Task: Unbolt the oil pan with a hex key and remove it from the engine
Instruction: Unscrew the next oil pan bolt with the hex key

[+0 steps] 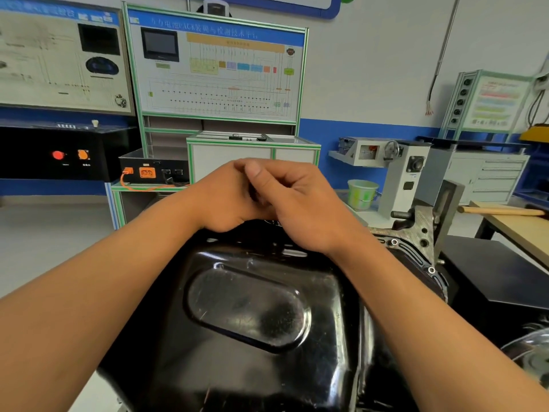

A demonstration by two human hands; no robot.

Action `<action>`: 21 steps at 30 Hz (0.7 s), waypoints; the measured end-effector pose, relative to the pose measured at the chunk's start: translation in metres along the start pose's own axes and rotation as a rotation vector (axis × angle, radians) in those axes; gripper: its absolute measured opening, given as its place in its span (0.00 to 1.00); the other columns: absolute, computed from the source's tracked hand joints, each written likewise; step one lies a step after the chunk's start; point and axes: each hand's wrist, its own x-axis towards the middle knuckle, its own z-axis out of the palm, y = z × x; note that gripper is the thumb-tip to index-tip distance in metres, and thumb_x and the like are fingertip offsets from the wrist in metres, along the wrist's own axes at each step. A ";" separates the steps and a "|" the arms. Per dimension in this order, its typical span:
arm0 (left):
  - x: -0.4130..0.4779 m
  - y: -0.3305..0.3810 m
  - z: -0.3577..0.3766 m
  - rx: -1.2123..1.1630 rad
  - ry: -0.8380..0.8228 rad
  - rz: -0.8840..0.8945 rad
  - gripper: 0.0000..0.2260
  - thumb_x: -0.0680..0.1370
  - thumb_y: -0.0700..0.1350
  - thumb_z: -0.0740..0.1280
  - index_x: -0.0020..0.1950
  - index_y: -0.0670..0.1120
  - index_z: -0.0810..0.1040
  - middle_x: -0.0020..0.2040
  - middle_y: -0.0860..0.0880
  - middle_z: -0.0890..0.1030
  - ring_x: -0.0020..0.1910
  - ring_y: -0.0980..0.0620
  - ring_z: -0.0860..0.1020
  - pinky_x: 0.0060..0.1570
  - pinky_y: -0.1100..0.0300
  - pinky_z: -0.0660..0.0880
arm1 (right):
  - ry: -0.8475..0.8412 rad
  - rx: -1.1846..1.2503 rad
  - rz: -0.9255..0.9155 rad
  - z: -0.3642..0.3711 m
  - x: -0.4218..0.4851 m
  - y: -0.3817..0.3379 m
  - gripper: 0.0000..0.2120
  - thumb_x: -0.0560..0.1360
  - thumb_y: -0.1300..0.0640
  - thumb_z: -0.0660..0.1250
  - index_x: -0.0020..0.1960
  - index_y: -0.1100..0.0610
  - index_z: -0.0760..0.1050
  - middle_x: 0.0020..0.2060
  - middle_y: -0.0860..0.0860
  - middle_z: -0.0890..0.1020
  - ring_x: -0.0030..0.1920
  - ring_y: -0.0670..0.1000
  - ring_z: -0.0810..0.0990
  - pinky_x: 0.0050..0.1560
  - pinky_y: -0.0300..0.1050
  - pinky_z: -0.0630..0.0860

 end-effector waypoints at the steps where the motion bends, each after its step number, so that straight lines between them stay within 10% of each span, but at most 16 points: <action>1: -0.001 0.002 -0.001 -0.003 0.000 0.006 0.11 0.74 0.37 0.72 0.39 0.53 0.78 0.34 0.55 0.80 0.34 0.62 0.76 0.38 0.67 0.72 | -0.008 0.014 -0.005 -0.001 -0.001 0.000 0.10 0.83 0.57 0.64 0.54 0.57 0.84 0.33 0.36 0.79 0.38 0.35 0.77 0.46 0.30 0.72; 8: -0.003 0.008 -0.002 -0.020 -0.030 0.025 0.07 0.73 0.43 0.72 0.41 0.41 0.80 0.39 0.36 0.80 0.37 0.42 0.76 0.44 0.43 0.76 | -0.036 0.116 -0.042 -0.007 -0.006 -0.002 0.08 0.77 0.62 0.71 0.55 0.58 0.84 0.49 0.51 0.87 0.51 0.45 0.84 0.59 0.43 0.79; 21: 0.002 0.000 -0.002 -0.059 -0.030 -0.071 0.13 0.70 0.50 0.75 0.34 0.42 0.79 0.28 0.44 0.73 0.29 0.53 0.70 0.32 0.58 0.67 | 0.179 0.077 0.015 -0.003 -0.004 -0.002 0.03 0.72 0.60 0.77 0.43 0.55 0.83 0.33 0.43 0.82 0.30 0.40 0.75 0.35 0.33 0.73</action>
